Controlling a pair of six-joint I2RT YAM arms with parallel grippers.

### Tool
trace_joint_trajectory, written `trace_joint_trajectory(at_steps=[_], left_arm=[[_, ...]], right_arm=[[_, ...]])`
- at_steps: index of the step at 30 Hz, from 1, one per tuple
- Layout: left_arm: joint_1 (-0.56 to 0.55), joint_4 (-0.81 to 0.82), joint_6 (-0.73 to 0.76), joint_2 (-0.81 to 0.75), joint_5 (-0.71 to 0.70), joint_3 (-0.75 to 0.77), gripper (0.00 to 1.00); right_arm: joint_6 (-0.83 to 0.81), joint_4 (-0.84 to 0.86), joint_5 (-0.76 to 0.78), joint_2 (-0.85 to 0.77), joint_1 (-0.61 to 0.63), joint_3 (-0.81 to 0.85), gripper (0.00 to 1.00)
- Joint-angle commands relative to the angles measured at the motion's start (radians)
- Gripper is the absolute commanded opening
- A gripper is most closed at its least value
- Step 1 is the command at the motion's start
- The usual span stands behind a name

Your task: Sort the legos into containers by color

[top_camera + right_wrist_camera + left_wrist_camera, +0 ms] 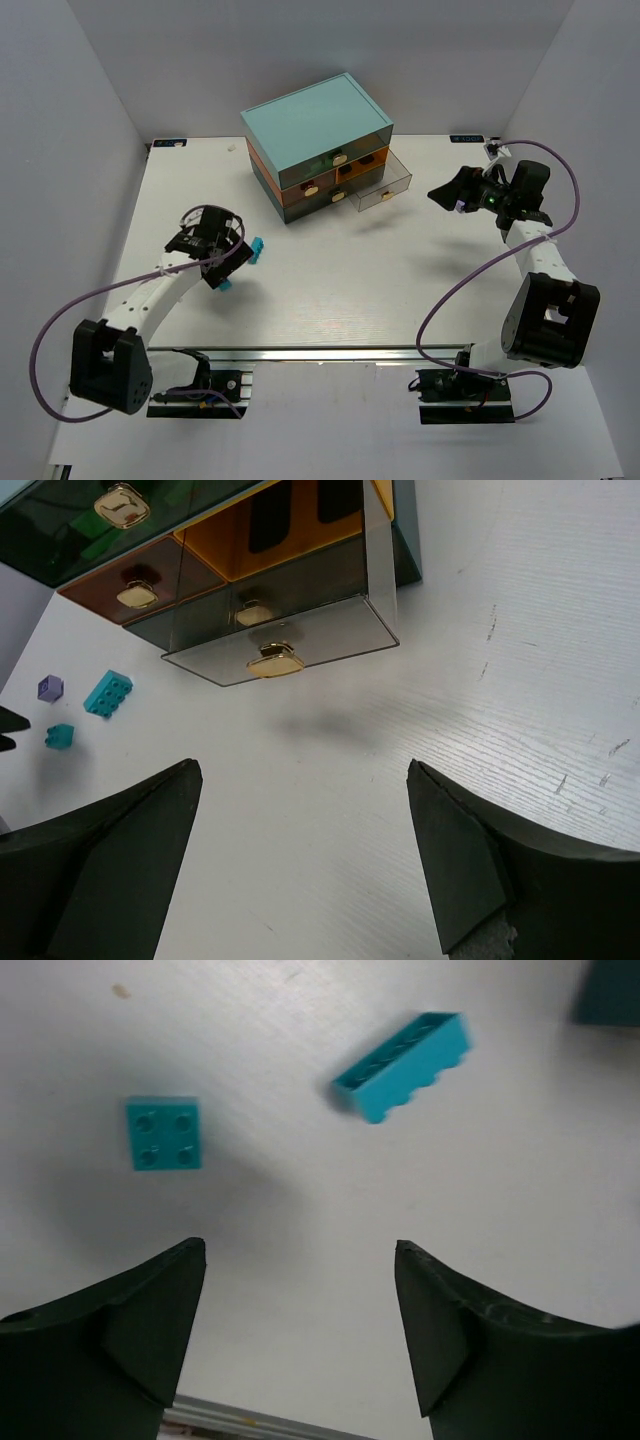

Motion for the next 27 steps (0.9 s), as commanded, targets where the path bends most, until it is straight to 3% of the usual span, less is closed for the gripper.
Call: trace_joint_trajectory(at_steps=[1,6,15,19,20,23,27], left_arm=[[0.007,-0.119,0.005,0.068,-0.049,-0.017,0.87],[0.007,-0.122,0.035,0.17,-0.158,0.004,0.95],[0.037,-0.05,0.106,0.353,-0.209,0.058,0.95],[0.046,-0.014,0.112,0.396,-0.21,0.076,0.79],[0.055,-0.001,0.115,0.401,-0.201,0.081,0.62],[0.055,0.018,0.115,0.392,-0.178,0.083,0.33],[0.055,0.015,0.112,0.344,-0.138,0.081,0.16]], right_arm=[[0.002,-0.009,-0.017,-0.011,-0.002,0.027,0.89],[0.003,-0.01,-0.017,-0.018,-0.002,0.018,0.89],[0.011,-0.01,-0.014,-0.044,-0.002,-0.017,0.89],[0.011,-0.012,-0.012,-0.053,0.001,-0.03,0.89],[0.012,-0.013,-0.009,-0.055,-0.002,-0.031,0.89],[0.006,-0.016,-0.008,-0.055,0.0,-0.033,0.89],[0.008,-0.016,-0.005,-0.054,-0.002,-0.033,0.89]])
